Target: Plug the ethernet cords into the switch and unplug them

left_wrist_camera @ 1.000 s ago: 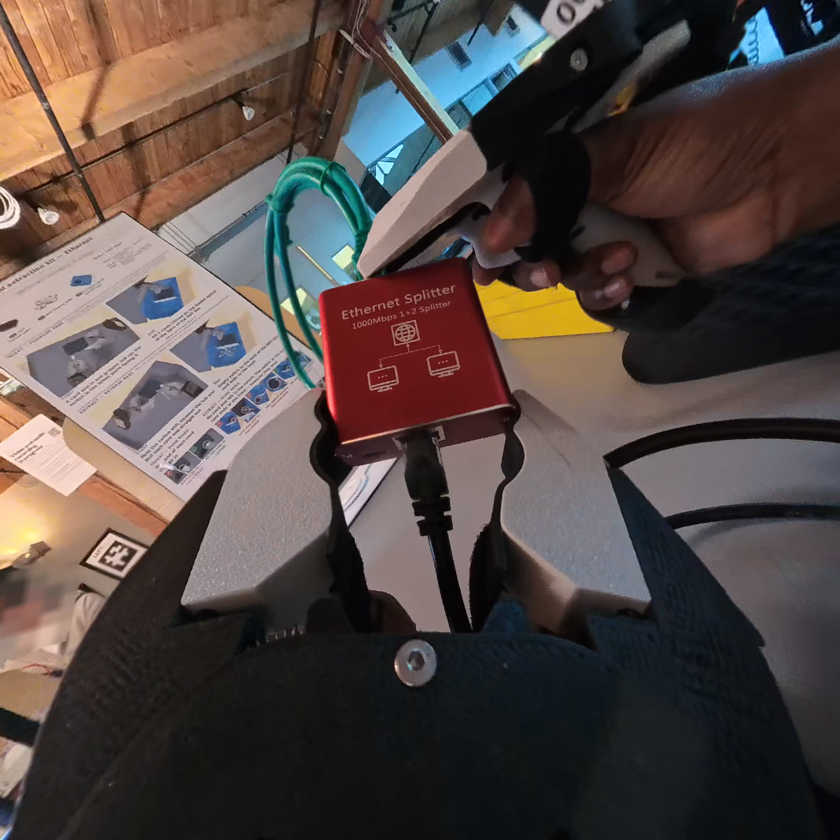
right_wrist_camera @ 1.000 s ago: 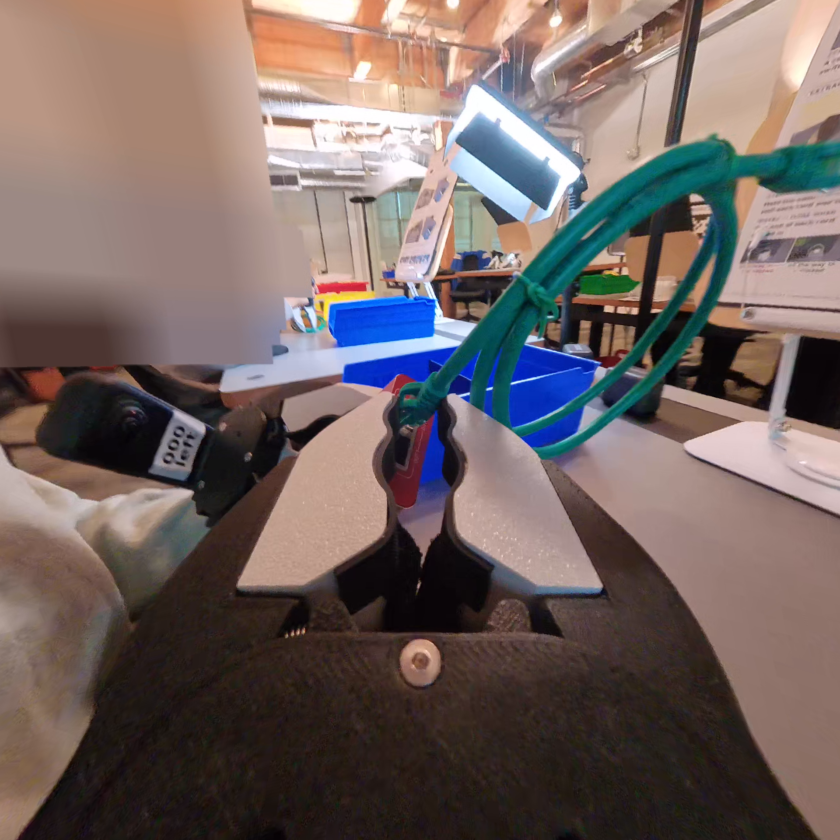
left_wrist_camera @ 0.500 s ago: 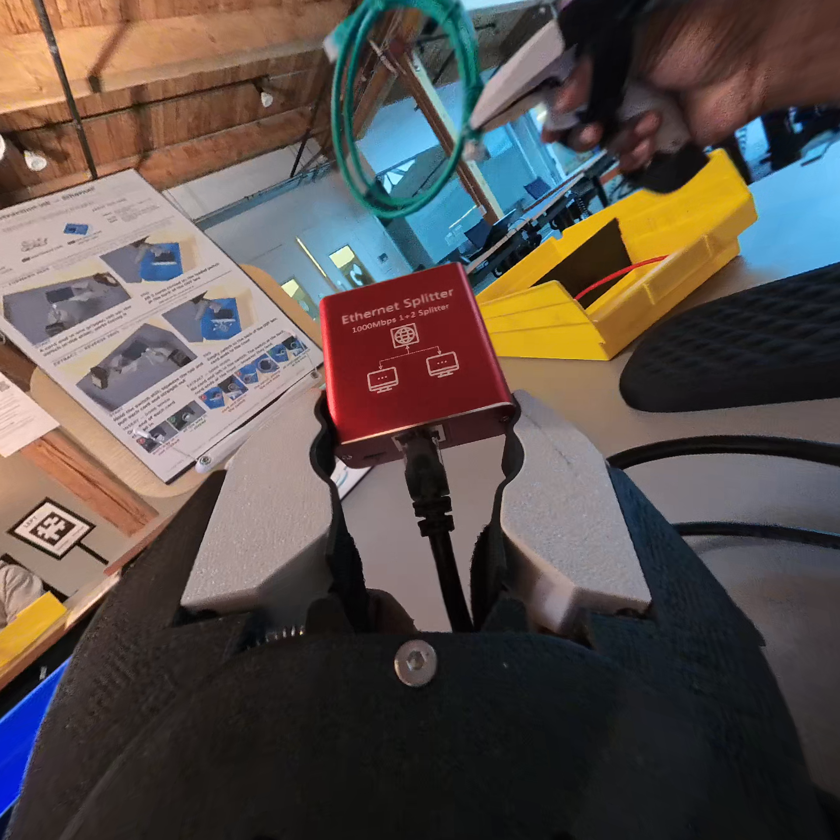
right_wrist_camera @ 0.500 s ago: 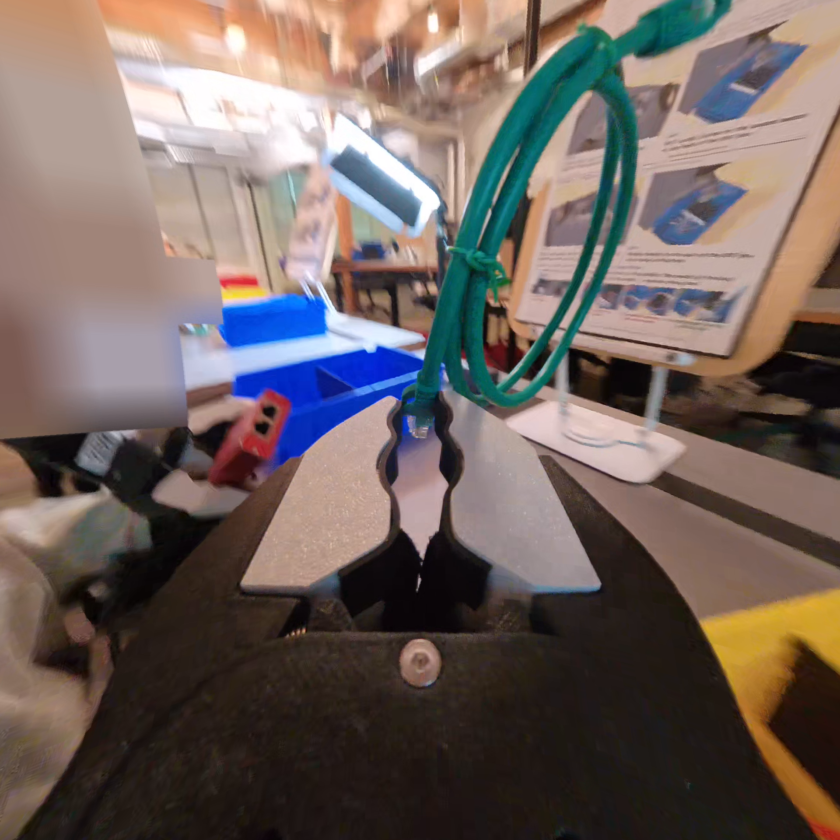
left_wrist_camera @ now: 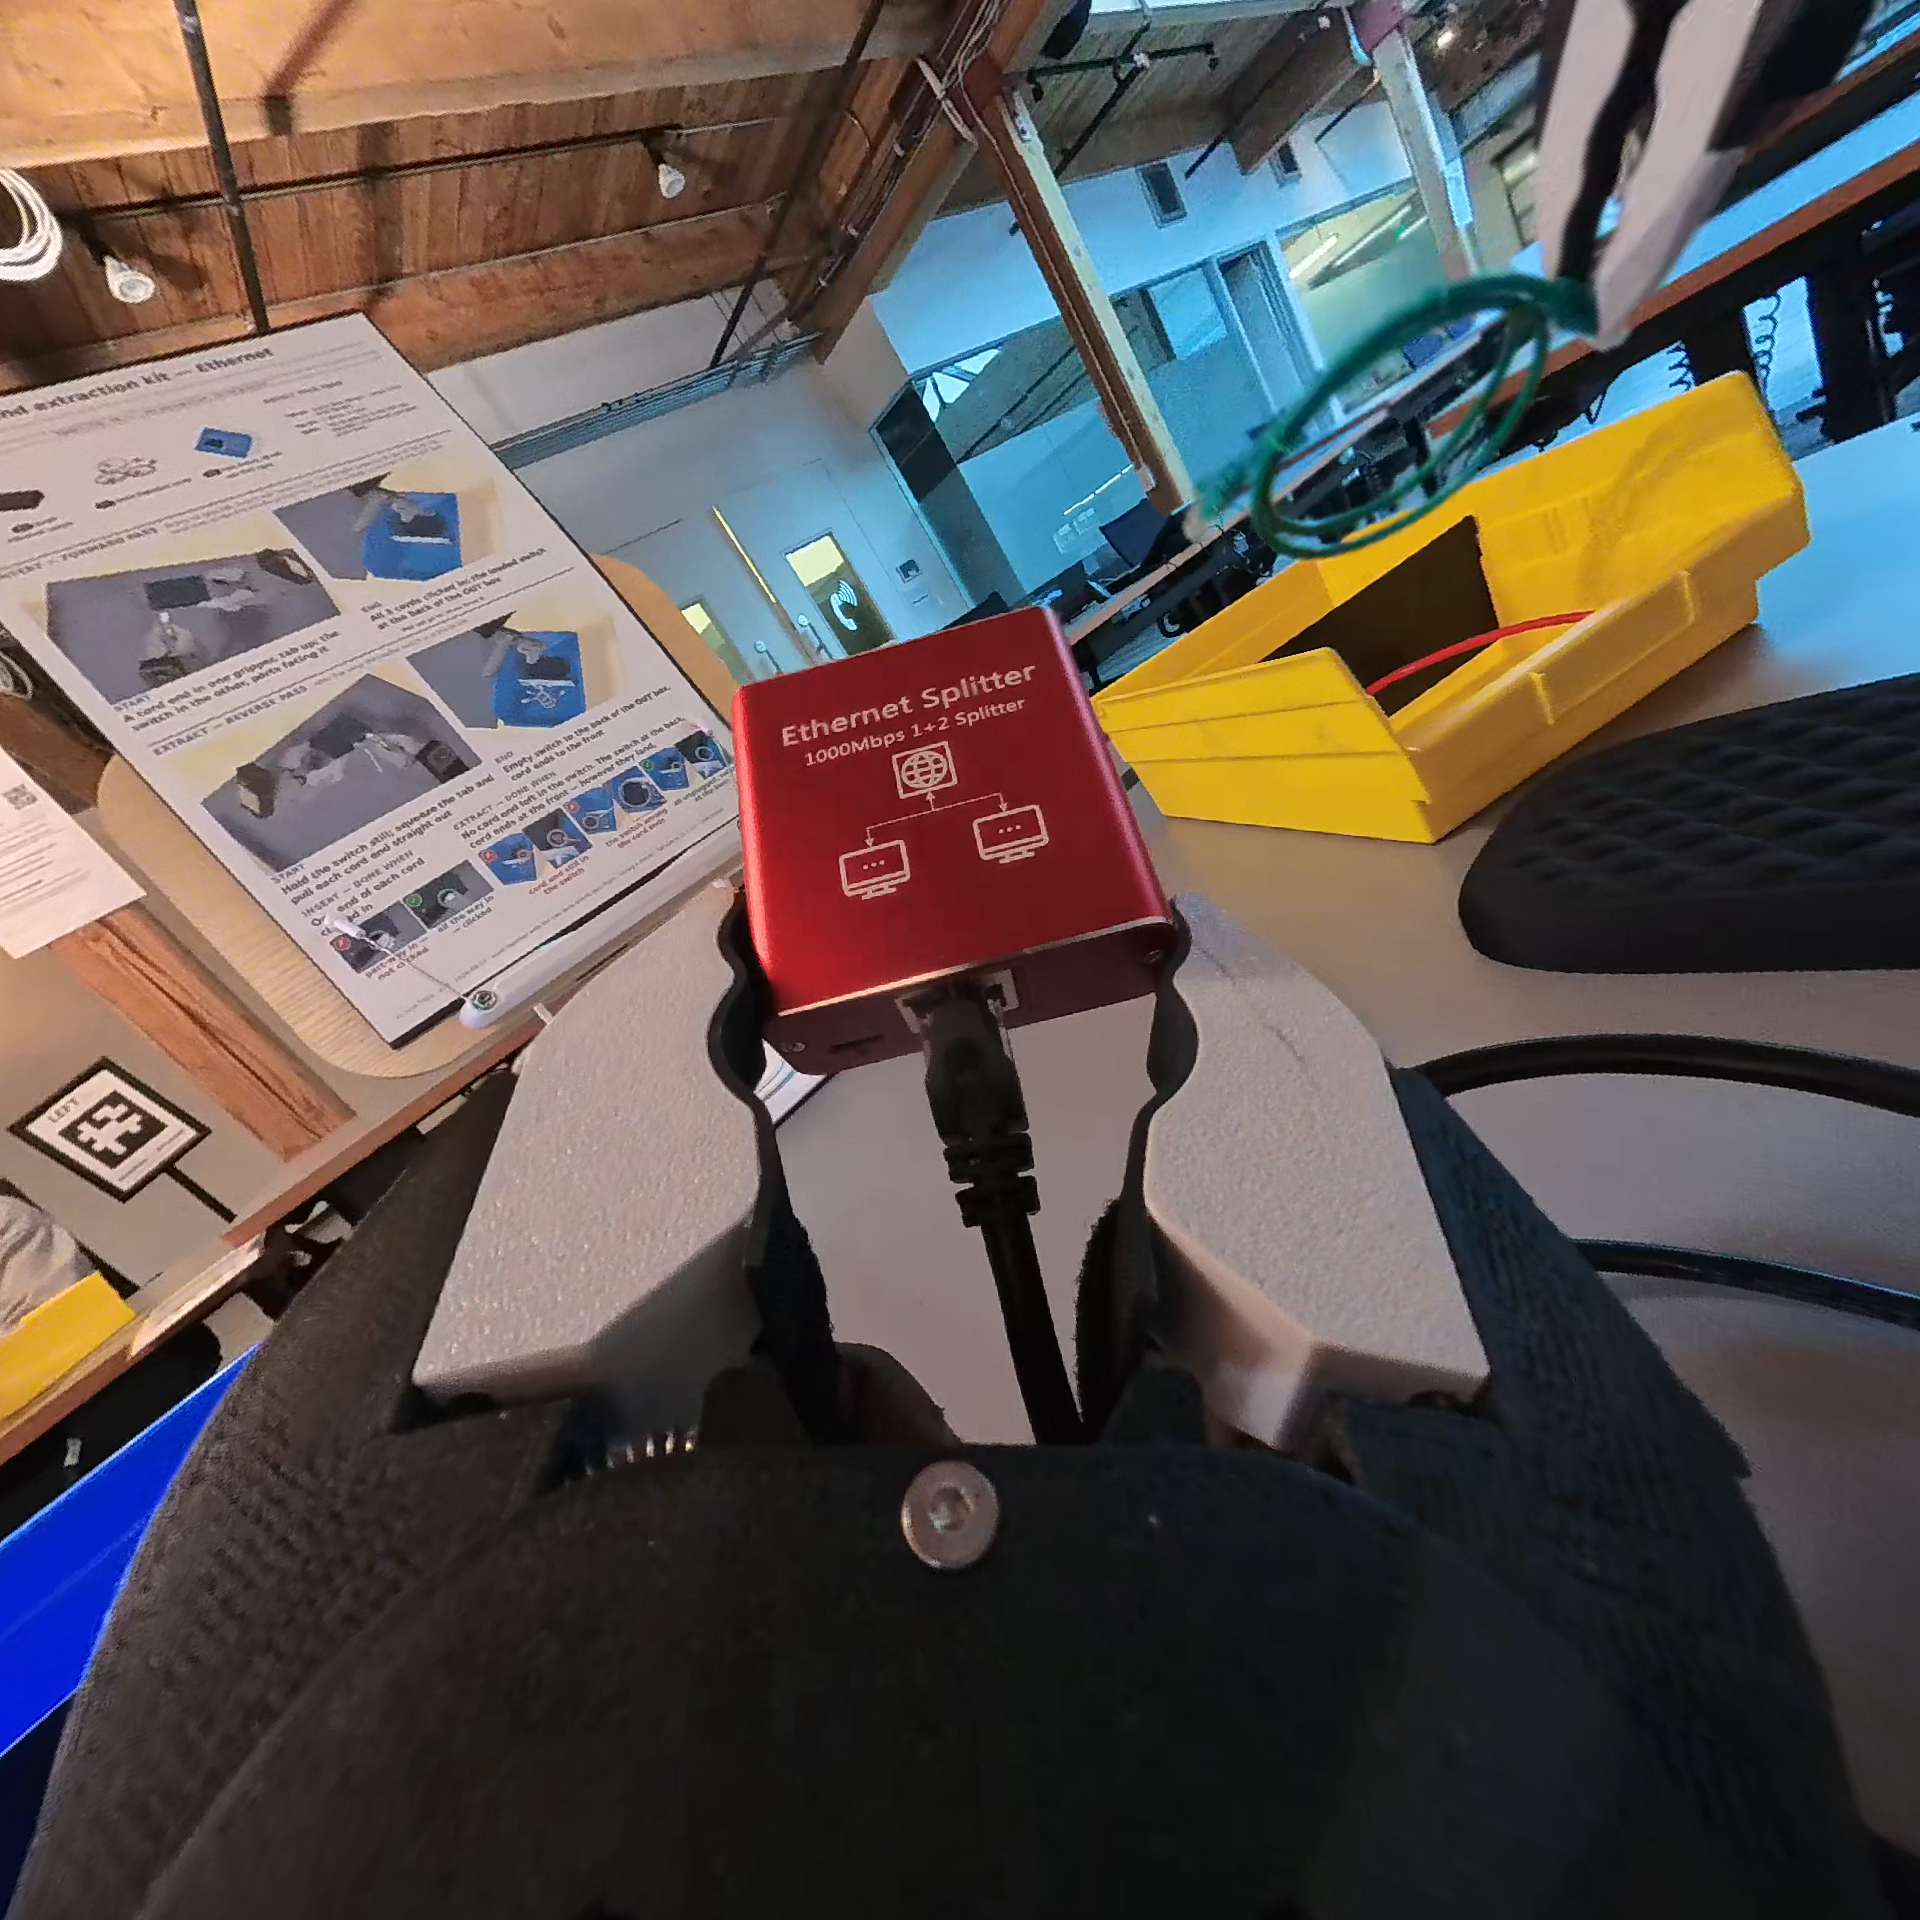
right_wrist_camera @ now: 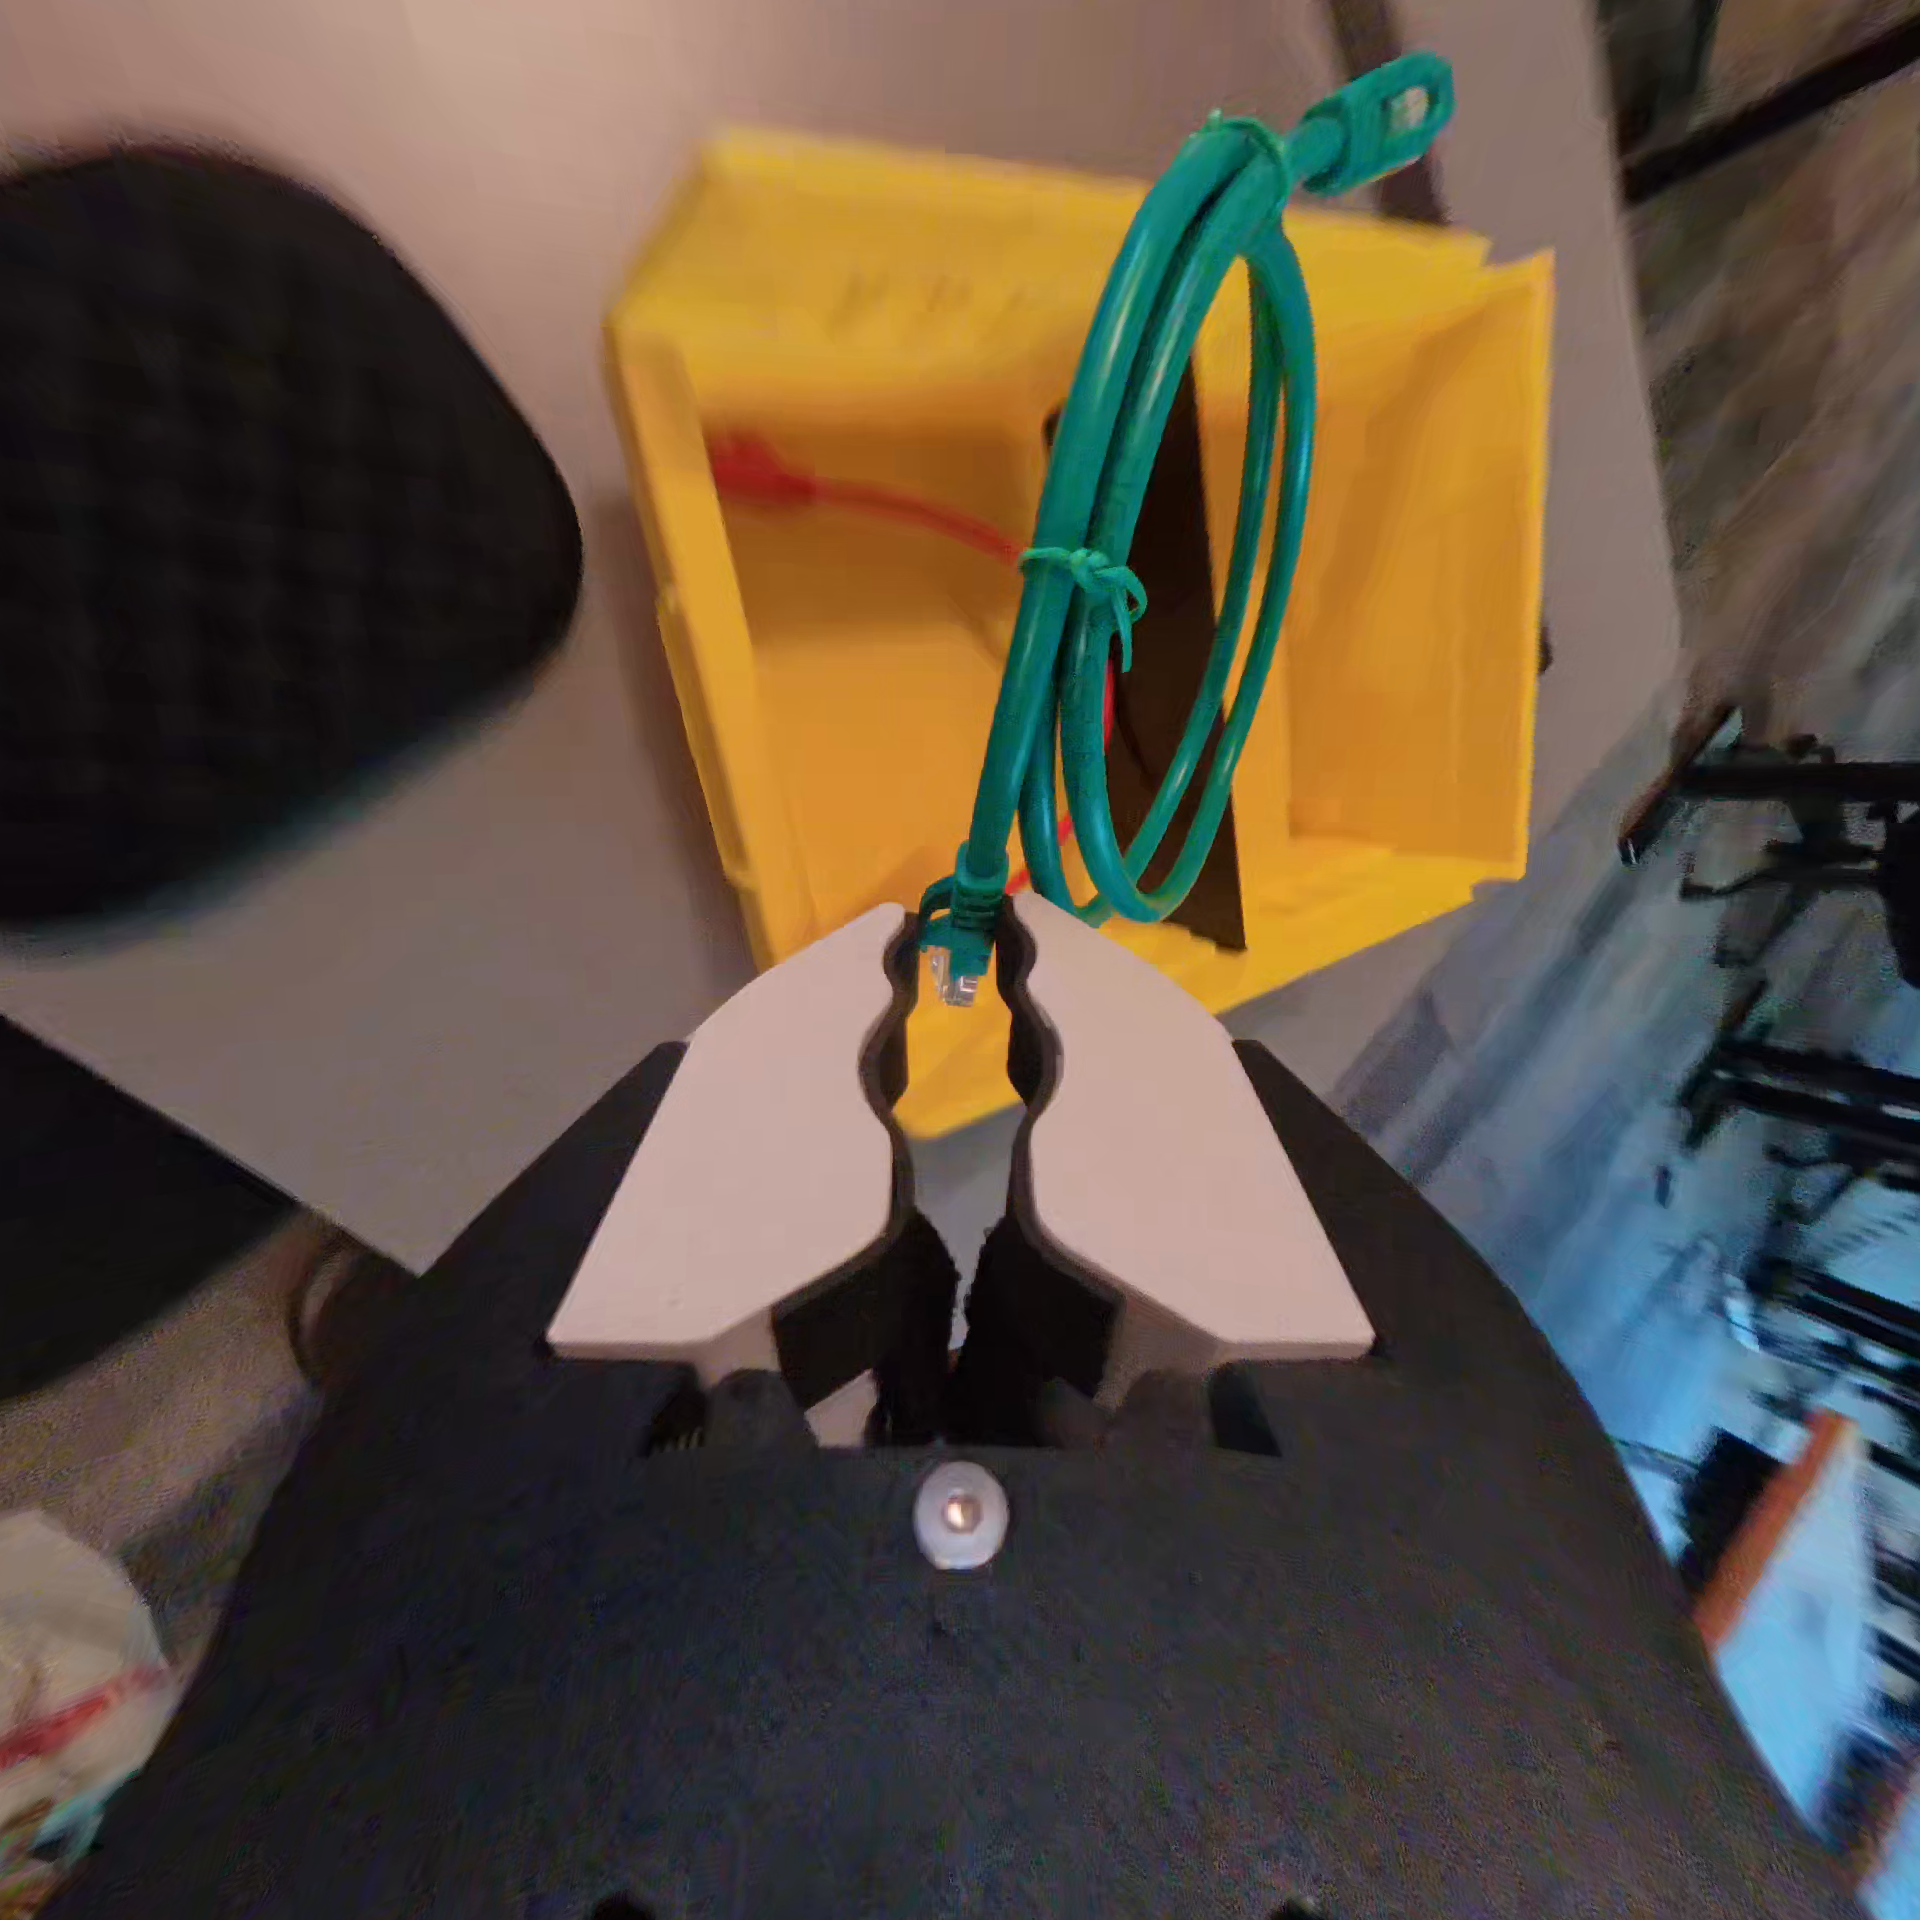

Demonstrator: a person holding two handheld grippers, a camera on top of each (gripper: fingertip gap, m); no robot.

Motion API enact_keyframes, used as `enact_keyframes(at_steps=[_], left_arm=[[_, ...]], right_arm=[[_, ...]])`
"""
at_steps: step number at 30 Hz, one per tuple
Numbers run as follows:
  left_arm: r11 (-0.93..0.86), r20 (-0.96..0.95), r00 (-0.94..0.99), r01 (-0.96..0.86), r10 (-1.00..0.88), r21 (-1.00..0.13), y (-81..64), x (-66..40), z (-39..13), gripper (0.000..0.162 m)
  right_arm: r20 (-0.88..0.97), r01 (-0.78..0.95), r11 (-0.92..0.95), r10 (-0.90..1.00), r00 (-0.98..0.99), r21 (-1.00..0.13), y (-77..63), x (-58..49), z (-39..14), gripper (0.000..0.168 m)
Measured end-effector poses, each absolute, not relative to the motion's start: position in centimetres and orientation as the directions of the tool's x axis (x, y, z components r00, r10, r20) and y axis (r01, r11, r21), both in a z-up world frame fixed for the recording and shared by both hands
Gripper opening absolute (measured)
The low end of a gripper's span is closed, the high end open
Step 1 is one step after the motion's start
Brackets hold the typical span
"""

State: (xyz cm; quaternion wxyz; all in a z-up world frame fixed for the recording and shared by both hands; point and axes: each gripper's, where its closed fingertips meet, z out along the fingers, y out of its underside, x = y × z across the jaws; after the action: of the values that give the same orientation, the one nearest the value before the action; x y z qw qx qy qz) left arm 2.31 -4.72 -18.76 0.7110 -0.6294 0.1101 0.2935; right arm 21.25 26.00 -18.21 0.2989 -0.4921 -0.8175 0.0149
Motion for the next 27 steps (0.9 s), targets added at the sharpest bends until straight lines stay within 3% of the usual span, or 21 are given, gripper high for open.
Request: enact_keyframes(at_steps=[7, 11, 16, 19, 21, 23, 25, 27], left_arm=[[0.032, -0.519, 0.806, -0.549, 0.283, -0.835, -4.7, 2.1, -18.8, 0.072], [0.028, -0.518, 0.808, -0.546, 0.282, -0.837, -4.7, 2.1, -18.9, 0.072], [0.018, -0.491, 0.827, -0.515, 0.274, -0.857, -4.6, 1.8, -19.2, 0.072], [0.030, -0.477, 0.835, -0.504, 0.275, -0.863, -4.7, 1.8, -19.1, 0.072], [0.035, -0.472, 0.836, -0.500, 0.281, -0.865, -4.8, 1.7, -19.0, 0.072], [0.034, -0.467, 0.835, -0.497, 0.289, -0.867, -4.8, 1.5, -19.0, 0.073], [0.032, -0.457, 0.836, -0.488, 0.304, -0.872, -4.8, 1.3, -18.9, 0.072], [0.040, -0.430, 0.842, -0.466, 0.325, -0.884, -4.8, 0.9, -18.5, 0.072]], right_arm=[[0.510, 0.783, 0.622, 0.667, -0.543, 0.020, 28.2, 20.8, -23.6, 0.014], [0.482, 0.808, 0.585, 0.691, -0.538, 0.063, 29.3, 20.5, -25.7, 0.021], [0.341, 0.872, 0.479, 0.840, -0.421, -0.102, 28.4, 20.8, -25.8, 0.054], [0.279, 0.879, 0.382, 0.910, -0.305, -0.286, 28.0, 20.0, -24.0, 0.074], [0.298, 0.824, 0.328, 0.932, -0.205, -0.461, 27.9, 18.4, -21.6, 0.077], [0.266, 0.633, 0.293, 0.954, -0.139, -0.716, 25.4, 15.4, -17.8, 0.073], [0.095, 0.329, 0.164, 0.972, -0.217, -0.930, 19.4, 12.5, -13.9, 0.068], [-0.125, 0.115, -0.085, 0.906, -0.405, -0.990, 12.3, 10.7, -11.6, 0.067]])
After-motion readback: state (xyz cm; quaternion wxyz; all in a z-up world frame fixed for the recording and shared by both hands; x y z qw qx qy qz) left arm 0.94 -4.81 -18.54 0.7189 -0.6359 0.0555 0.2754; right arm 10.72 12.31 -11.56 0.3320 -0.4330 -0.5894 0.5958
